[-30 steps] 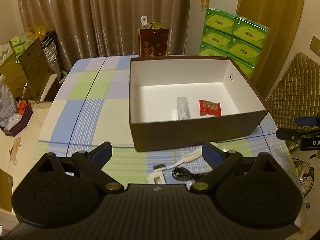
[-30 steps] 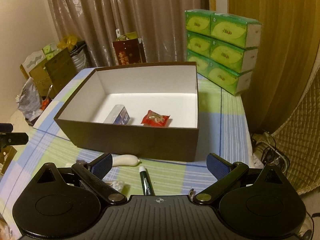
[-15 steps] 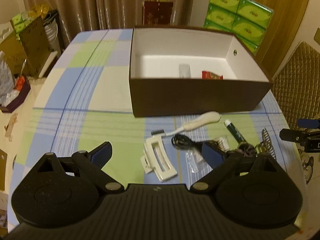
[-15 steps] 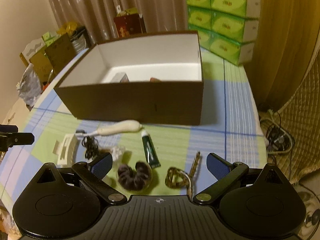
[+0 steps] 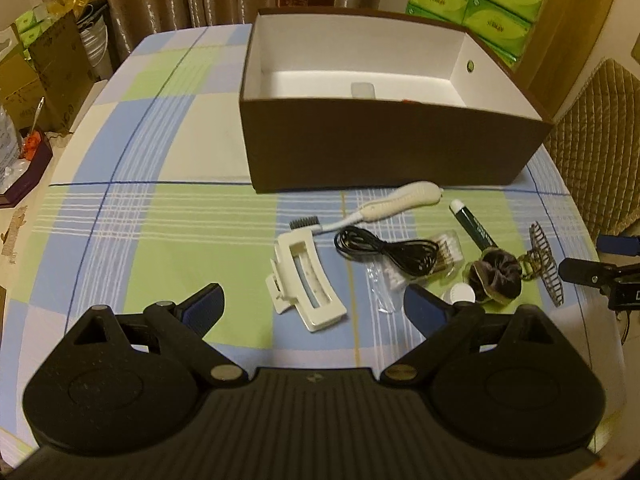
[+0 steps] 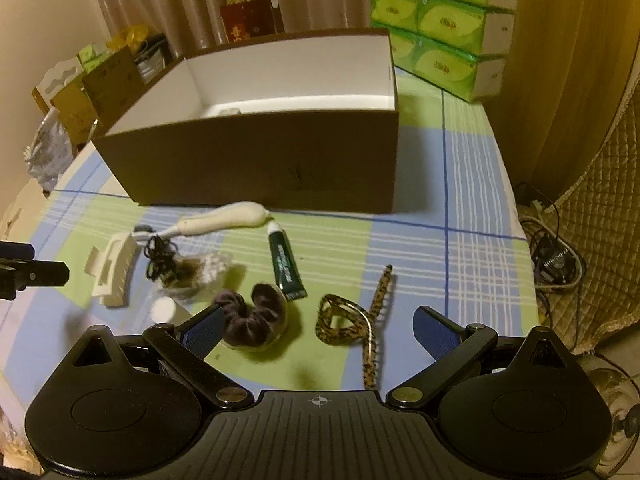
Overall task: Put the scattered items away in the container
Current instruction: 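Grasp the leopard-print hair clip with the right tool while the left tool grasps the white claw clip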
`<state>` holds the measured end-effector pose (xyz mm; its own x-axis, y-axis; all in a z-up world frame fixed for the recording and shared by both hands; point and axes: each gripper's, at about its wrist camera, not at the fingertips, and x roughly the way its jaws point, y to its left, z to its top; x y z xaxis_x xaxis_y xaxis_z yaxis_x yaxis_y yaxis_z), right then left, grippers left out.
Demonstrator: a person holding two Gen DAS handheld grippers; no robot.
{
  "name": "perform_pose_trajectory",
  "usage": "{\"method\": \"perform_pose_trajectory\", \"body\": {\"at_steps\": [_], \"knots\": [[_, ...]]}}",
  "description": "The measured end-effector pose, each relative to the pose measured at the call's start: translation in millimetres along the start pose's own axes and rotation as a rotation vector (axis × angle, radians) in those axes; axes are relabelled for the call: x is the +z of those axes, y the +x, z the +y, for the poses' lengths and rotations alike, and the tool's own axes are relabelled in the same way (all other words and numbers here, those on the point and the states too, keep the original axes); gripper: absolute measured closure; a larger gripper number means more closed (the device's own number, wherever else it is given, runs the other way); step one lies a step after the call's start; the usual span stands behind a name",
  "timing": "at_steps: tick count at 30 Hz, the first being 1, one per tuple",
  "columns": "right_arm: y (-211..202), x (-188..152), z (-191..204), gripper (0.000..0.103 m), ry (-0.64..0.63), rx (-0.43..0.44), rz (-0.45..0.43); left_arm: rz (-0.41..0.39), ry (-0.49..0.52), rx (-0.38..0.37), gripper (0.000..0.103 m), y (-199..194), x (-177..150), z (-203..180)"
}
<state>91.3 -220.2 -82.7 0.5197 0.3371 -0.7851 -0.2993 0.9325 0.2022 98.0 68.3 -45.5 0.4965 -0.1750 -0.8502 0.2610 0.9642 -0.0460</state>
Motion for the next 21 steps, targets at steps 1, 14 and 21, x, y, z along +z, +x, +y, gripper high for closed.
{"method": "perform_pose_trajectory", "body": {"at_steps": [1, 14, 21], "knots": [[1.7, -1.2, -1.4, 0.005, 0.004, -0.004, 0.001, 0.002, 0.003, -0.002, 0.008, 2.2, -0.8, -0.8], [30.8, -10.4, -19.1, 0.022, 0.045, -0.024, 0.029, 0.039, 0.013, -0.011, 0.009, 26.5, -0.7, -1.4], [44.1, -8.1, -26.1, 0.042, 0.048, -0.021, 0.041, 0.051, 0.018, -0.018, 0.009, 34.4, 2.3, -0.7]]}}
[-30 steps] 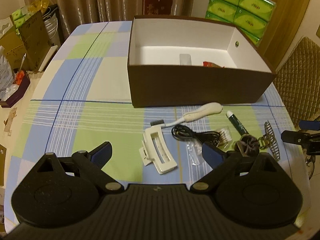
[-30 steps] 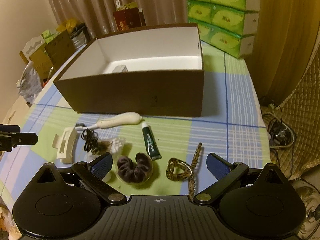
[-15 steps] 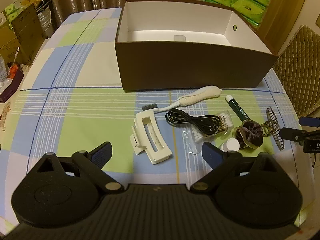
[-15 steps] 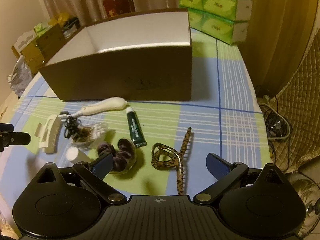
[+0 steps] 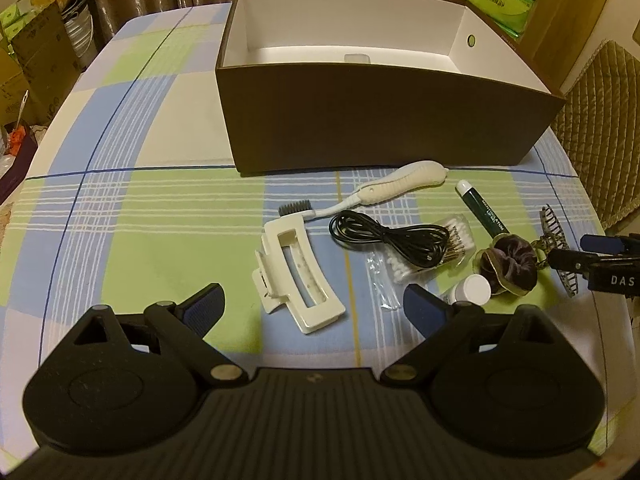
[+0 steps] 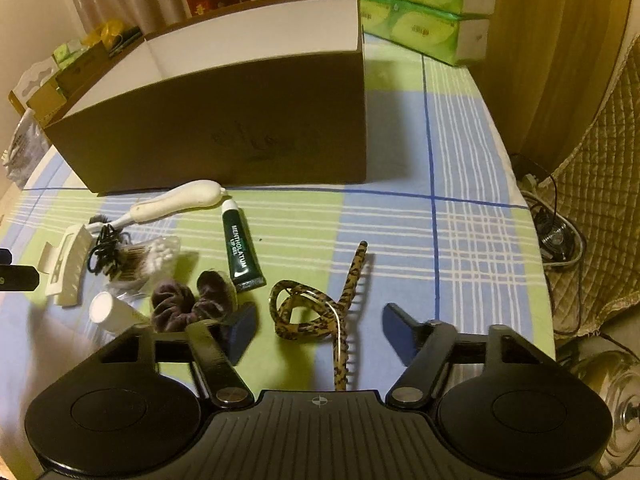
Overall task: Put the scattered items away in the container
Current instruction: 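Grasp the leopard-print hair clip with the right tool while the left tool grasps the white claw clip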
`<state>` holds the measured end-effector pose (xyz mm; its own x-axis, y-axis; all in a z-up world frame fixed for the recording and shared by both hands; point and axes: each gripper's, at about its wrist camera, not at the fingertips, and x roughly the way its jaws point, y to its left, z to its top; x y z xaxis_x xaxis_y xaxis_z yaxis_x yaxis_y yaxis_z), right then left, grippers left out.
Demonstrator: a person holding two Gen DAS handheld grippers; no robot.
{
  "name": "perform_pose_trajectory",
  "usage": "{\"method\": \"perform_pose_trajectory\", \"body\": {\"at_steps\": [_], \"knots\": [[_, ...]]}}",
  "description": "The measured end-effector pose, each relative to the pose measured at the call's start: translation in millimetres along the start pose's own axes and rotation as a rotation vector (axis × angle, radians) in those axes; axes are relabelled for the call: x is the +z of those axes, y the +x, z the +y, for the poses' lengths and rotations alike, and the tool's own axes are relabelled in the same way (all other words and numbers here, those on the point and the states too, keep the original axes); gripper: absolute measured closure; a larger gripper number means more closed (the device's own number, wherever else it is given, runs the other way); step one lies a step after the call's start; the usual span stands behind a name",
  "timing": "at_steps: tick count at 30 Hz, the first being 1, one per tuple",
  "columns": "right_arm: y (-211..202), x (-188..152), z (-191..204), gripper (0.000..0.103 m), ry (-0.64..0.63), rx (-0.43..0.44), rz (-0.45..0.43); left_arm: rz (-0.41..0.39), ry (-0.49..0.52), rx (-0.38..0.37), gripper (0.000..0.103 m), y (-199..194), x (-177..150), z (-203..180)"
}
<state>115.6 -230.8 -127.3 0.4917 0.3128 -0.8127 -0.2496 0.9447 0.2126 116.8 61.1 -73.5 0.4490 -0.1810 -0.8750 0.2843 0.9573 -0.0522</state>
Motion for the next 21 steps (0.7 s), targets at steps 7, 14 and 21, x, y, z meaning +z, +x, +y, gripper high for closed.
{"method": "perform_pose_trajectory", "body": {"at_steps": [7, 14, 21], "knots": [[10.8, -1.9, 1.6, 0.063, -0.019, 0.008, -0.004, 0.012, 0.002, -0.001, 0.009, 7.7, 1.7, 4.2], [11.6, -0.7, -0.2, 0.063, -0.016, -0.004, -0.003, 0.021, -0.007, 0.005, 0.01, 17.9, 4.3, 9.6], [11.5, 0.2, -3.2, 0.063, -0.012, 0.001, -0.001, 0.026, 0.005, 0.027, 0.013, 35.2, 9.3, 11.3]]}}
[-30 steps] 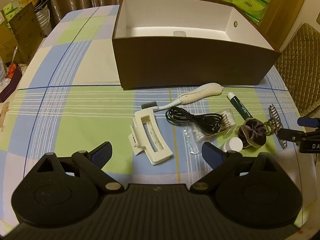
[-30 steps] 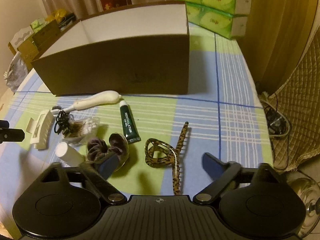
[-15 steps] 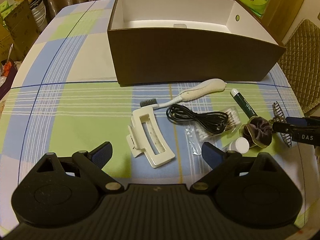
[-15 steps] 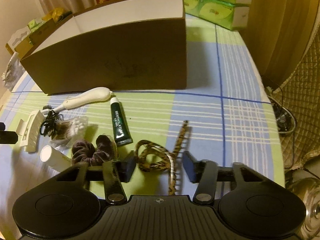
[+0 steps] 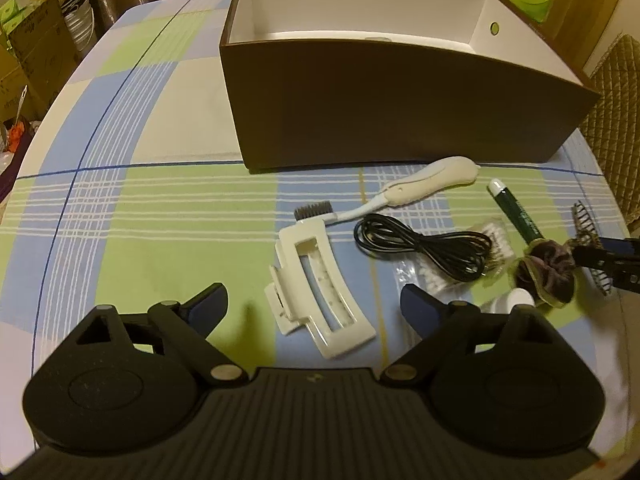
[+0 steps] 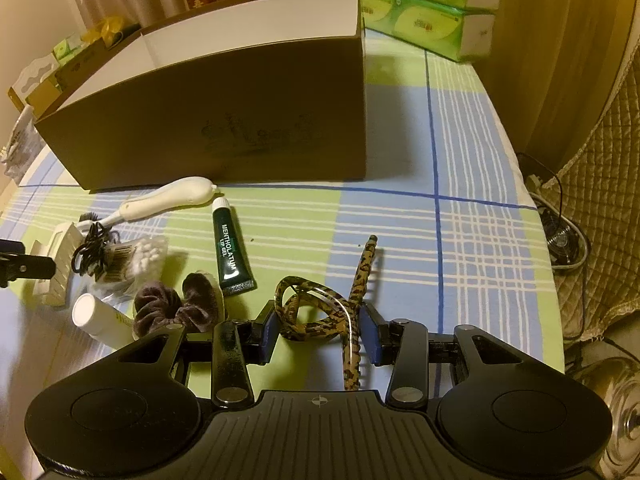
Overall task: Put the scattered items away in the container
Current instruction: 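Grasp the leopard-print hair clip with the right tool while the left tool grasps the white claw clip, then lift both clips and carry them over the brown box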
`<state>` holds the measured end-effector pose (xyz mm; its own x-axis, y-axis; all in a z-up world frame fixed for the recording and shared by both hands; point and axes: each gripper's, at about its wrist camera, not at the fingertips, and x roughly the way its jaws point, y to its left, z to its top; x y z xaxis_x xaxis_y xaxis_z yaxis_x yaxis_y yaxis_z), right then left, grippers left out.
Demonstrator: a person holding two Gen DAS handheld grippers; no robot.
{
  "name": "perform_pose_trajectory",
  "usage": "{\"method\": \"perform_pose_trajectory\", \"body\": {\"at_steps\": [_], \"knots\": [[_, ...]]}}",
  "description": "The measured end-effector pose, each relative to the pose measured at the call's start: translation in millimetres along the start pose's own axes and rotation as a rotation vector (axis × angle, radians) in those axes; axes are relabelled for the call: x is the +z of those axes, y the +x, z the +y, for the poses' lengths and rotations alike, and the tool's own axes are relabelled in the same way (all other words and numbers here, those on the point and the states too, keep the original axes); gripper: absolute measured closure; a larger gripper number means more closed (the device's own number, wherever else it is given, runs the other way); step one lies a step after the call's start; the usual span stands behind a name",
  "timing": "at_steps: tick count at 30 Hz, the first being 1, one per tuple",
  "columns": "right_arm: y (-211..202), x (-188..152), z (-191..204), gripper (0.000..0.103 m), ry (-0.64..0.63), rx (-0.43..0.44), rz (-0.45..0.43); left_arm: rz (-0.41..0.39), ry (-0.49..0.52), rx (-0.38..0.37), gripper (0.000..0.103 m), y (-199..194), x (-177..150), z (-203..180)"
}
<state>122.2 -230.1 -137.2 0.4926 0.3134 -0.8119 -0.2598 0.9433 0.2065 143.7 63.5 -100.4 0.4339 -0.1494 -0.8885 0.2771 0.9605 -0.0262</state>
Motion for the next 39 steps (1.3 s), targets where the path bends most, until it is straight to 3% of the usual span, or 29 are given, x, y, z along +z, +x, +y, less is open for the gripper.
{"method": "perform_pose_trajectory", "body": {"at_steps": [9, 11, 13, 16, 18, 26, 28, 34, 39], "knots": [[-0.5, -0.2, -0.7, 0.063, 0.003, 0.002, 0.001, 0.037, 0.026, 0.008, 0.029, 24.7, 4.0, -0.5], [-1.4, -1.5, -1.9, 0.063, 0.005, 0.007, -0.002, 0.044, 0.033, 0.004, 0.037, 27.6, 2.0, -0.6], [-2.8, -2.9, -3.1, 0.063, 0.01, 0.011, -0.006, 0.047, 0.038, -0.019, 0.055, 29.0, -1.5, 1.1], [-3.6, -4.1, -3.7, 0.056, 0.012, 0.025, 0.001, 0.023, 0.091, -0.018, 0.063, 24.7, -8.2, 0.9], [-4.5, -5.0, -2.4, 0.049, 0.004, 0.022, -0.003, 0.016, 0.115, -0.023, 0.065, 20.4, -13.4, 2.0], [3.6, -2.2, 3.3, 0.049, -0.041, -0.007, 0.002, 0.009, 0.146, -0.012, 0.063, 16.0, -22.7, 3.1], [5.4, -2.7, 6.6, 0.061, -0.08, -0.026, 0.008, 0.0, 0.145, -0.011, 0.063, 17.6, -20.8, 2.1], [-0.8, -4.7, 6.1, 0.064, -0.093, -0.041, 0.015, -0.009, 0.18, 0.003, 0.065, 16.8, -20.3, -3.4], [-19.8, -0.4, 2.2, 0.064, -0.062, -0.004, -0.007, -0.019, 0.17, -0.022, 0.065, 2.1, -22.1, -2.3]]}}
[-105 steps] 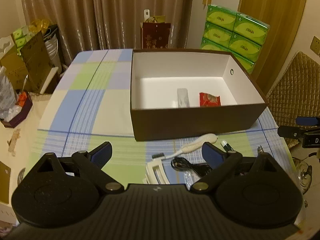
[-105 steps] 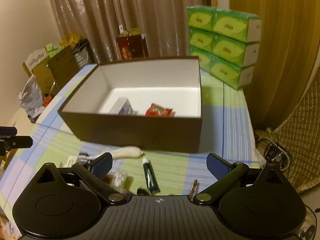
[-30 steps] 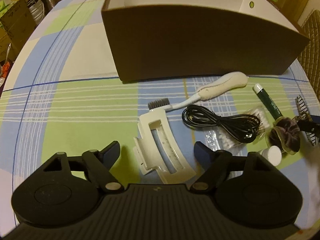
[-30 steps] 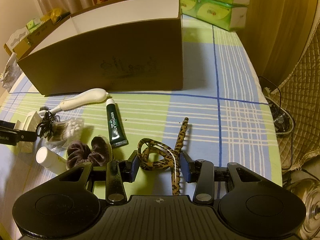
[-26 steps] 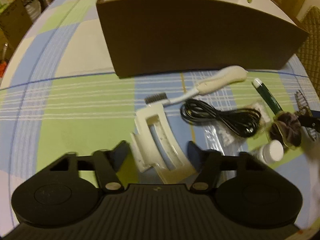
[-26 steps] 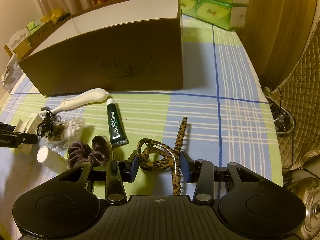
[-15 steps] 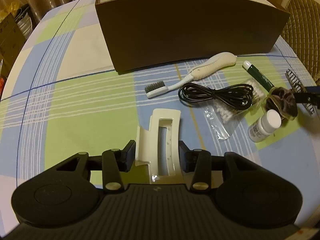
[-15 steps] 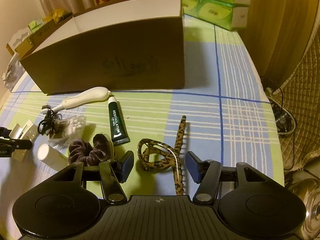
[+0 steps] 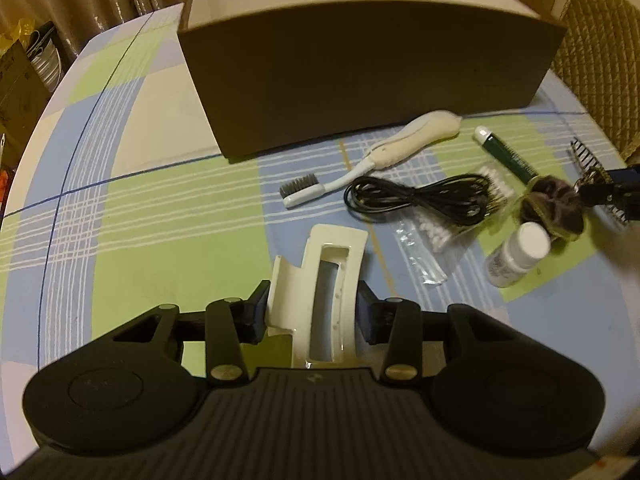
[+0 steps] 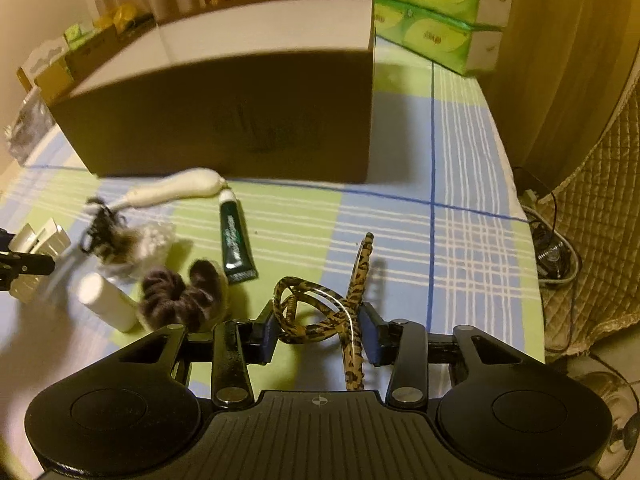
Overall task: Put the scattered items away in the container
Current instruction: 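Lift both clips and carry them over the brown box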
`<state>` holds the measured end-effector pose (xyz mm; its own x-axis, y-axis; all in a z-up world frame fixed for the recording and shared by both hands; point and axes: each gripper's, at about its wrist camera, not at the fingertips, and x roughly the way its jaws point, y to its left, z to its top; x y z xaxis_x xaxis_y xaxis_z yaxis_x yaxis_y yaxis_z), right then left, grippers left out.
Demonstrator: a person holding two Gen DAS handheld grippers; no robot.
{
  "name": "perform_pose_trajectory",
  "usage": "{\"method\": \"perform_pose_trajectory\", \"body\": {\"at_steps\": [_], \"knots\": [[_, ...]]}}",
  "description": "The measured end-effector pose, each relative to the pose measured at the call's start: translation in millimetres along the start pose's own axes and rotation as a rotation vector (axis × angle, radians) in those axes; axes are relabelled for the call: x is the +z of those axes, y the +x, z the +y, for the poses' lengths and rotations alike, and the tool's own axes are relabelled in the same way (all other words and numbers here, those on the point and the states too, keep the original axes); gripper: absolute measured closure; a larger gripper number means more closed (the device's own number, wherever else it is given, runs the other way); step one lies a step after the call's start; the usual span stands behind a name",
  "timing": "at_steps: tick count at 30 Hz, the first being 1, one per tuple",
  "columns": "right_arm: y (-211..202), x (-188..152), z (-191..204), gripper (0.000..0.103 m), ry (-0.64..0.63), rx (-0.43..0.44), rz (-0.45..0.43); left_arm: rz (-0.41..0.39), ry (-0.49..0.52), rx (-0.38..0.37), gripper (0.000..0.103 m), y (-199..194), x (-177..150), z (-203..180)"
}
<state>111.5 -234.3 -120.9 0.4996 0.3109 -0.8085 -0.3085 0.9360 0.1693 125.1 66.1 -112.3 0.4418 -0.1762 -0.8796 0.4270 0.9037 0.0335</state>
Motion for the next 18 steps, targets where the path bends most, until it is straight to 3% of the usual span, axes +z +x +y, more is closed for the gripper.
{"method": "perform_pose_trajectory", "body": {"at_steps": [9, 18], "knots": [[-43.5, 51.3, 8.6, 0.064, -0.019, 0.1, -0.124, -0.08, -0.009, -0.03, 0.065, -44.9, 26.1, 7.3], [-41.0, 137.7, 24.7, 0.064, -0.103, 0.19, -0.214, -0.194, 0.041, -0.045, 0.065, -70.7, 94.8, 23.2]]}}
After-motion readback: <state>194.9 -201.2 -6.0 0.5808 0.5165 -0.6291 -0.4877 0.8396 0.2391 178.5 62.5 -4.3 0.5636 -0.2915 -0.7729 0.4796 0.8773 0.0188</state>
